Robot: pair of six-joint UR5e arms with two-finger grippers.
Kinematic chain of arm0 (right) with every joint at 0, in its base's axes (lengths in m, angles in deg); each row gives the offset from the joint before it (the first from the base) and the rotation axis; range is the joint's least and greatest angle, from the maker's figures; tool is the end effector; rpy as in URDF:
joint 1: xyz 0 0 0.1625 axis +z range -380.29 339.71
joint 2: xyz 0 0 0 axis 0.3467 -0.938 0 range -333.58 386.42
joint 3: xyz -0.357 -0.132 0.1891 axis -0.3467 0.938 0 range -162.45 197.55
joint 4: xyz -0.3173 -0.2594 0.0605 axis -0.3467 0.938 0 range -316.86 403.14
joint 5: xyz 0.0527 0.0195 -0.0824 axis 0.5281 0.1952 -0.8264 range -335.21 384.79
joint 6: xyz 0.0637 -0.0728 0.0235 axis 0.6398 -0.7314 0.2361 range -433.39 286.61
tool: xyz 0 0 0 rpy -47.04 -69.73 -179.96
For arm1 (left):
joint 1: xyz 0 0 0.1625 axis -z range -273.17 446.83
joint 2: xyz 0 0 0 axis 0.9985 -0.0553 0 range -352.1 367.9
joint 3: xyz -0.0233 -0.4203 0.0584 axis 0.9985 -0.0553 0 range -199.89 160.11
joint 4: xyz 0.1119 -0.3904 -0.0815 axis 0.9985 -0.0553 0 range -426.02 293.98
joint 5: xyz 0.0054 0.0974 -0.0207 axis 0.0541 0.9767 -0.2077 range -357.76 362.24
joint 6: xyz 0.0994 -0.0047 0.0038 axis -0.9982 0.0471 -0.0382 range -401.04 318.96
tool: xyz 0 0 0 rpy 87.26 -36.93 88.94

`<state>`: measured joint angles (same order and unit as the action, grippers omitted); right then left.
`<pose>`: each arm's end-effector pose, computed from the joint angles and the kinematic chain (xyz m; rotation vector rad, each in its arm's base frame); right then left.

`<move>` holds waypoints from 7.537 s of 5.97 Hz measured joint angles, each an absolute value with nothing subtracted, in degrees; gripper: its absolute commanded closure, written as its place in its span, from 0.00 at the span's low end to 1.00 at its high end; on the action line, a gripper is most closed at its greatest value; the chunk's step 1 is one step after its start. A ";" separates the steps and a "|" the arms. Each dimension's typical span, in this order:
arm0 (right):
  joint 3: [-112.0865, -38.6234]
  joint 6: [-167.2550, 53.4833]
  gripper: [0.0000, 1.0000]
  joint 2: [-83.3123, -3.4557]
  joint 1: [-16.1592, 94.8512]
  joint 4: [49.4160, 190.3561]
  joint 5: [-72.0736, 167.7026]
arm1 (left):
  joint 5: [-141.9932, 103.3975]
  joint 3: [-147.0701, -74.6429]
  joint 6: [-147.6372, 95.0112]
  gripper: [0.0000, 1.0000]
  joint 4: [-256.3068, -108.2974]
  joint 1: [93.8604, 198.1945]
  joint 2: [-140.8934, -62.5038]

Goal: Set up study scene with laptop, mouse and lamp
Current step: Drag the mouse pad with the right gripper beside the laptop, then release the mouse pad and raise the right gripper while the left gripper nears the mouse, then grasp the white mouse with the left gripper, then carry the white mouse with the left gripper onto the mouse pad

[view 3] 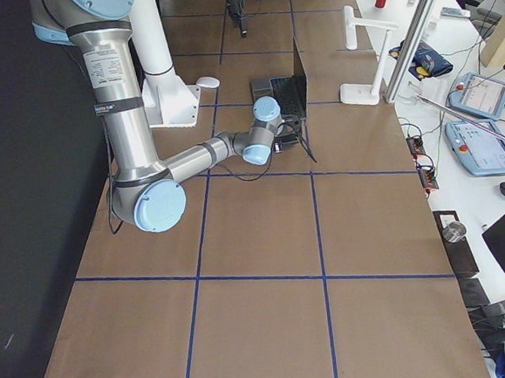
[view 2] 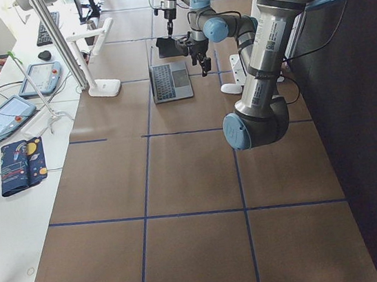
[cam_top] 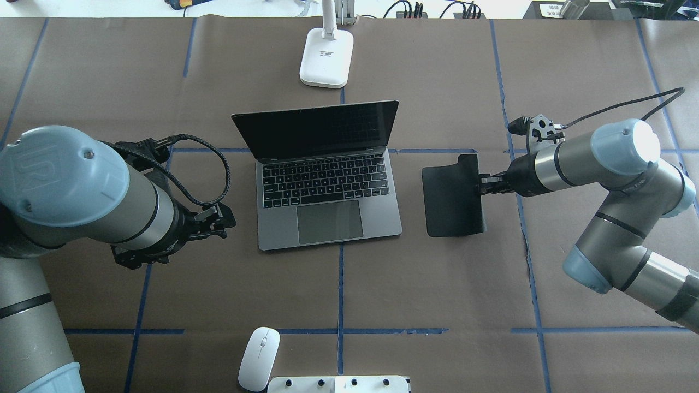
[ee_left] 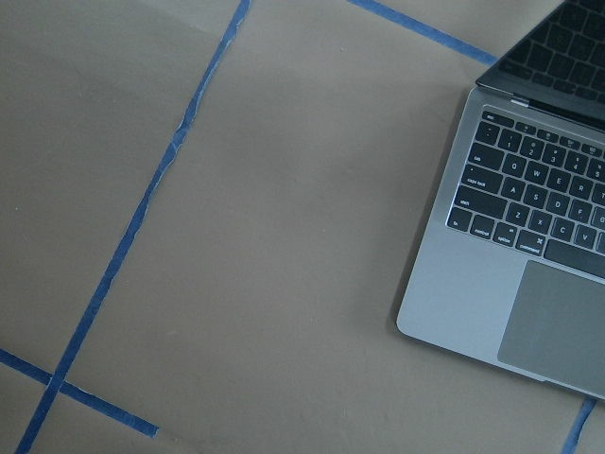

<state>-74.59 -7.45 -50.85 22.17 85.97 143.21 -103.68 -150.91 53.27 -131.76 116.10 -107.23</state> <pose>-0.3823 -0.4663 0.4294 0.2073 -1.1268 0.0167 0.3645 -0.3258 0.1933 -0.1031 0.7732 -0.4549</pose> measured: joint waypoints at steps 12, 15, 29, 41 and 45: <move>-76.36 -18.97 0.00 -48.19 39.02 106.94 155.68 | -97.35 -148.87 43.43 0.00 -149.45 97.35 -96.50; -77.28 -41.56 0.00 -48.39 45.18 121.71 153.60 | -92.45 -139.26 43.36 0.00 -154.33 91.66 -100.97; -79.68 -47.07 0.00 -48.06 46.91 128.83 153.55 | -92.41 -133.29 43.07 0.87 -158.37 93.05 -102.24; -80.69 -46.55 0.00 -48.45 46.96 129.27 153.85 | -95.85 -82.92 43.84 0.91 -160.82 108.72 -154.01; -80.91 -46.49 0.00 -48.38 46.95 129.27 154.38 | -95.83 -68.60 43.52 0.91 -175.09 110.20 -158.34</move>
<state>-80.91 -46.49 -48.38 46.95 129.27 154.38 -95.83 -68.60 43.52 -175.09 110.20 -158.34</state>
